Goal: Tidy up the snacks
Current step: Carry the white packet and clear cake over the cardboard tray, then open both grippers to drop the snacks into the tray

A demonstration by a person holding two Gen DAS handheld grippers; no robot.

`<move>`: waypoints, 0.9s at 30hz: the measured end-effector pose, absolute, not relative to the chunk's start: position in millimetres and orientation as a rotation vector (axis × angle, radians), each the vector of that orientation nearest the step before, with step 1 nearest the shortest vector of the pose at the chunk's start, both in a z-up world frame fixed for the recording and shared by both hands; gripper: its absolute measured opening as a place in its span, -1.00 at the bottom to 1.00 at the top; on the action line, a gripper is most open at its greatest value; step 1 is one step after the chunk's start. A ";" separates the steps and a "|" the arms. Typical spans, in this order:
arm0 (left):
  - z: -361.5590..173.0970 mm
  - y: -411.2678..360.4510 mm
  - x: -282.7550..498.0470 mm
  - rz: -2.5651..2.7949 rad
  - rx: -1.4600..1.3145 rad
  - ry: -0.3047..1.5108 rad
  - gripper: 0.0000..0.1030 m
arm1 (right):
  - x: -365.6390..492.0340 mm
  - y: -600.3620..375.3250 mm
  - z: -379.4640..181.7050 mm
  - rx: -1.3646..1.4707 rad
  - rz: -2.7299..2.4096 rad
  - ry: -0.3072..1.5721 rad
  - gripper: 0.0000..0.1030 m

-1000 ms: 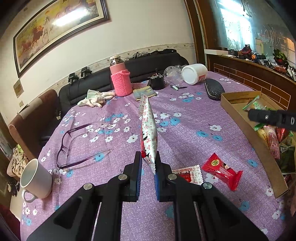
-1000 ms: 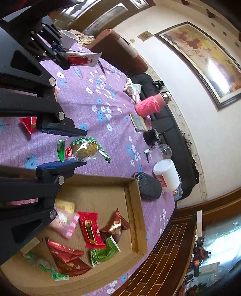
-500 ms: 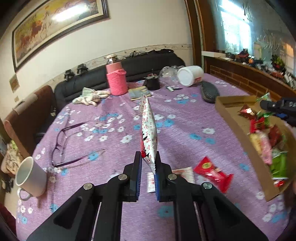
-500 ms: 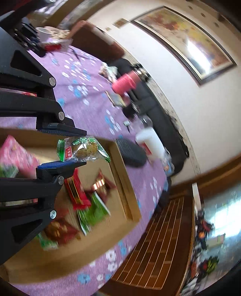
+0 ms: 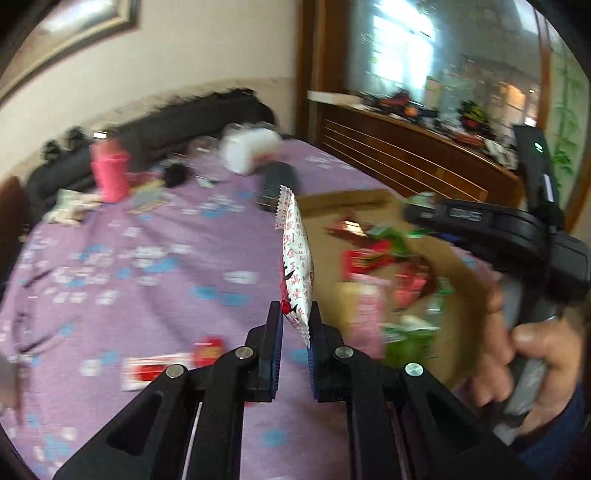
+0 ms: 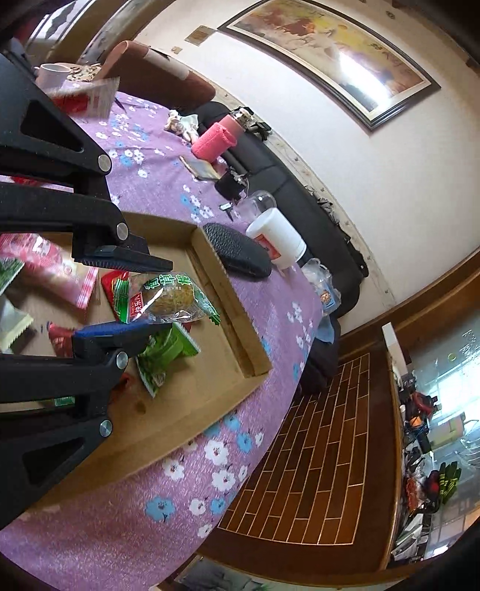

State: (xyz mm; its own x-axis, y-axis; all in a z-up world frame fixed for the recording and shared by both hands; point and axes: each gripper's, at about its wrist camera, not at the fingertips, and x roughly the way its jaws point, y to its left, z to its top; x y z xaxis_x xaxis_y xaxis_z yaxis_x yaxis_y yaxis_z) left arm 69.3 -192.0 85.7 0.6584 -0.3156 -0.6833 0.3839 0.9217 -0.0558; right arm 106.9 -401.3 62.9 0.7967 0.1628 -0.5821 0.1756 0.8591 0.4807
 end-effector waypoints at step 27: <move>40.6 -253.6 54.4 -0.513 0.206 0.740 -0.54 | 114.4 -401.3 41.7 0.535 -0.025 0.806 -0.28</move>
